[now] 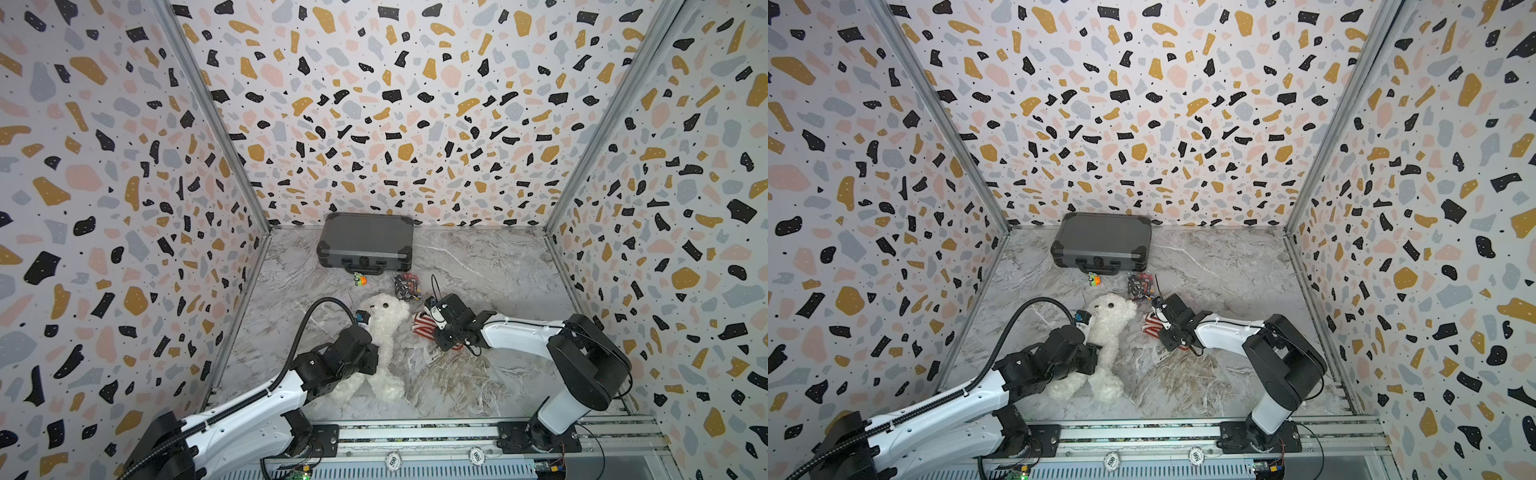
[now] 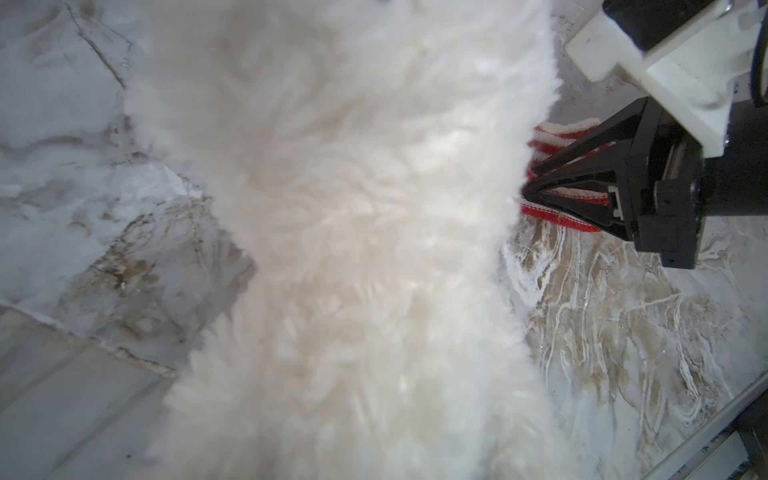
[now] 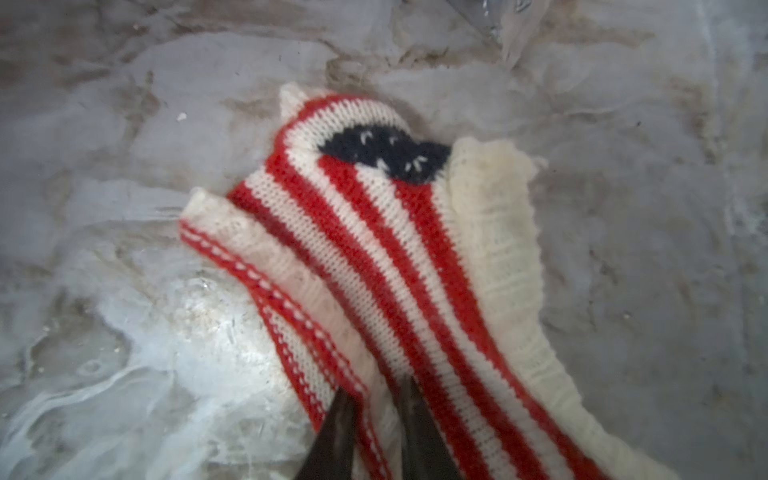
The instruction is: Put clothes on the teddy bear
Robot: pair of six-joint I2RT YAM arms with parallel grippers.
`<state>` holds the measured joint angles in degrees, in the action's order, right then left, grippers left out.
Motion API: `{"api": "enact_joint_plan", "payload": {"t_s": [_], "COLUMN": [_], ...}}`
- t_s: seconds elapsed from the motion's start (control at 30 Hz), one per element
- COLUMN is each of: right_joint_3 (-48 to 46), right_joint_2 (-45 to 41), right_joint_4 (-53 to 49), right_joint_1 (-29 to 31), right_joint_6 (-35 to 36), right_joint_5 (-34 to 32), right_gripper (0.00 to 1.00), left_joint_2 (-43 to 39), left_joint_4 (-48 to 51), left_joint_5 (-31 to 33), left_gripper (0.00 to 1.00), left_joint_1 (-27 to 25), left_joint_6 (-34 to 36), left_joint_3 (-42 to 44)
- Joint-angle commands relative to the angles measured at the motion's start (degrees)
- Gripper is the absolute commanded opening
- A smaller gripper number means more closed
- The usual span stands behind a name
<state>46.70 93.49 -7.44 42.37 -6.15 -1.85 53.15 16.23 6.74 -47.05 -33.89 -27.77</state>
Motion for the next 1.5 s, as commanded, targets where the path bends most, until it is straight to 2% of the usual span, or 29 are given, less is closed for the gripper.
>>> {"api": "enact_joint_plan", "payload": {"t_s": [0.0,0.37,0.5,0.63,0.77,0.93,1.13,1.47], "right_joint_3": [1.43,1.23,0.42,-0.03,-0.29,-0.41,-2.62,-4.67], "right_joint_2": [-1.47,-5.65,-8.0,-9.57,-10.86,-11.05,-13.78,-17.13], "right_joint_4": [-1.31,-0.73,0.0,0.86,1.7,2.25,4.26,5.35], "right_joint_1": [-0.18,-0.36,-1.21,-2.63,-2.82,-2.82,-2.73,-1.34], "right_joint_6": [-0.3,-0.7,-0.7,-0.19,1.33,2.79,2.9,4.57], "right_joint_5": [-0.74,-1.72,-1.37,0.41,0.96,1.23,2.51,3.87], "right_gripper": [0.14,0.0,0.0,0.0,0.0,0.0,0.0,0.0], "left_joint_2": [-0.76,-0.64,-0.34,0.03,0.02,1.04,7.72,14.66], "left_joint_4": [-1.94,-1.64,-2.55,-2.85,-3.96,-6.95,-6.73,-7.31], "left_joint_5": [1.25,0.44,-2.43,-2.35,-2.75,-6.37,-9.23,-7.92], "left_gripper": [0.24,0.22,0.09,0.0,0.0,0.0,0.0,0.0], "left_joint_1": [-0.3,-0.32,-1.01,-5.93,-10.94,-16.2,-18.77,-18.78], "left_joint_6": [0.12,1.16,2.15,2.63,2.42,3.66,7.44,9.97], "left_joint_3": [0.09,-0.88,-0.93,-1.44,-0.81,-0.09,-2.63,-5.26]}}
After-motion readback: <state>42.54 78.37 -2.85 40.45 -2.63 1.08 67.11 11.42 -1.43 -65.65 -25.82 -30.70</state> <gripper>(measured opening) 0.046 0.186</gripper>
